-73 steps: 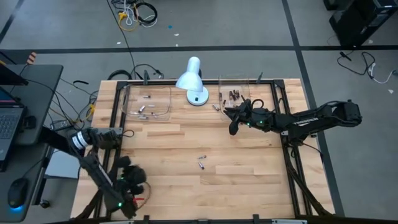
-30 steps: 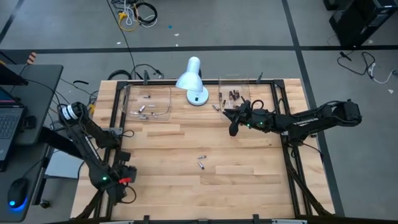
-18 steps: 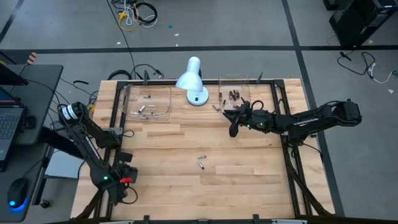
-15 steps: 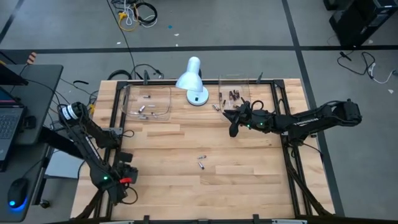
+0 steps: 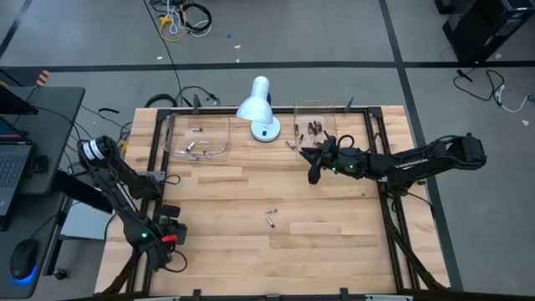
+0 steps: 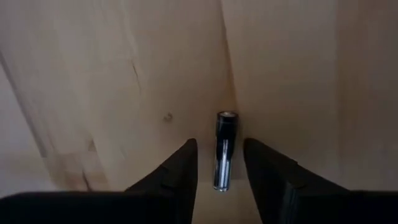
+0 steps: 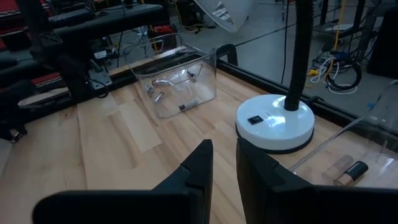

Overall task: Sort batteries
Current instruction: Put the silver battery in the transparent bin

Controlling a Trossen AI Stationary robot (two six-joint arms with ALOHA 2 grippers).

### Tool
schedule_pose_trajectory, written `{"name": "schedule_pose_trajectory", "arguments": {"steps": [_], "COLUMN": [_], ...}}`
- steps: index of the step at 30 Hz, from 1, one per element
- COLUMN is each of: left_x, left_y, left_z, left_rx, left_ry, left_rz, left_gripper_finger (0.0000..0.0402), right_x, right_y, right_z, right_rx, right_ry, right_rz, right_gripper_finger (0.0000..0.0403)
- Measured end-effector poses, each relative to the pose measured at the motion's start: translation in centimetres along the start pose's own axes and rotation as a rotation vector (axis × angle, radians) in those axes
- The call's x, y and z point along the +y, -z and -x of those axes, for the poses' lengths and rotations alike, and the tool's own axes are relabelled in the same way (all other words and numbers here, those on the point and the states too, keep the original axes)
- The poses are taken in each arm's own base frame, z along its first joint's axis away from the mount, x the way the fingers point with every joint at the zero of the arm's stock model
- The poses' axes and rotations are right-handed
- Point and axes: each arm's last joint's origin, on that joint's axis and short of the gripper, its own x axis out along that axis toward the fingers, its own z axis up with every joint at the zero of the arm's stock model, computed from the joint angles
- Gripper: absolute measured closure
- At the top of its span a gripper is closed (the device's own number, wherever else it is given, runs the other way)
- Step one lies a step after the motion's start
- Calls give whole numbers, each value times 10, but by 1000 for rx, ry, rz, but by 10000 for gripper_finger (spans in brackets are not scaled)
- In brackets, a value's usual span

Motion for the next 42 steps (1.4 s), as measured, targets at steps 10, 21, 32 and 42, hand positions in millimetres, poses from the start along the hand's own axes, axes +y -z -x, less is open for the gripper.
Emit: {"name": "schedule_pose_trajectory", "arguments": {"steps": [10,21,32,42], "left_x": [0,-3,-5,-1], "left_y": [2,-3,-26,-46], "left_z": [-8,-1,45,73], "left_rx": [-18,-41,-386,-902], "left_ry": [35,13,-84,-353], "left_rz": [99,248,337,339], "left_gripper_finger": [317,392,396,396], "right_x": [0,7,25,59], "right_y": [0,-24,-59,-50], "right_z": [0,3,2,20], "right_rx": [0,-237,-336,-348], "right_ry": [0,-52,-180,-357], "right_rz": [6,81,147,215], "right_gripper_finger": [345,346,353,353]}}
